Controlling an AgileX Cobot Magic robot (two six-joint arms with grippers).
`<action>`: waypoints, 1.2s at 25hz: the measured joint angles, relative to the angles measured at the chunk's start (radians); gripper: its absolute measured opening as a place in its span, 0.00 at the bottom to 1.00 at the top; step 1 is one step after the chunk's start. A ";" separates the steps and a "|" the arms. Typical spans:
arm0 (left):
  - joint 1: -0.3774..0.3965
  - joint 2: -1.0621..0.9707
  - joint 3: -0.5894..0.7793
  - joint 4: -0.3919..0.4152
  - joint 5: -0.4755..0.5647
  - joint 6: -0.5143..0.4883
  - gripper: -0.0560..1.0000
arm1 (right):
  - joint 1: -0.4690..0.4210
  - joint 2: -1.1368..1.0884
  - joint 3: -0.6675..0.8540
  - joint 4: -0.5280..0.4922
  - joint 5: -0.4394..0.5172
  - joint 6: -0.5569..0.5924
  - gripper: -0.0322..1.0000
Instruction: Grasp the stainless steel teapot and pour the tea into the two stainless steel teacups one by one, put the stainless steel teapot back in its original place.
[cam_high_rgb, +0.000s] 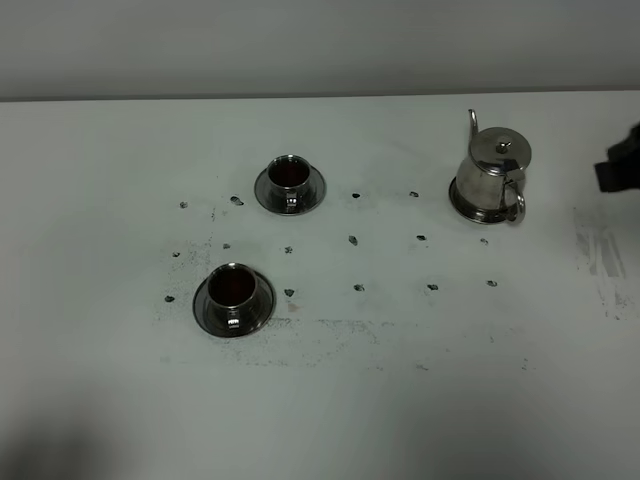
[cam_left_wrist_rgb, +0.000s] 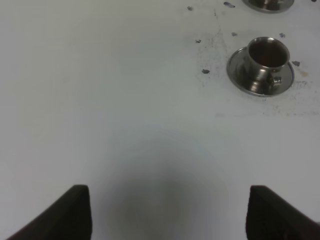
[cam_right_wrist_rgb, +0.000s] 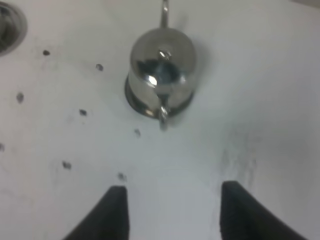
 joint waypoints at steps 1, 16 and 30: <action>0.000 0.000 0.000 0.000 0.000 0.000 0.65 | -0.002 -0.065 0.048 -0.001 0.000 0.000 0.39; 0.000 0.000 0.000 0.000 0.000 0.000 0.65 | -0.002 -0.745 0.361 0.123 0.239 0.001 0.22; 0.000 0.000 0.000 0.000 0.000 0.000 0.65 | -0.013 -1.053 0.468 0.087 0.278 0.014 0.22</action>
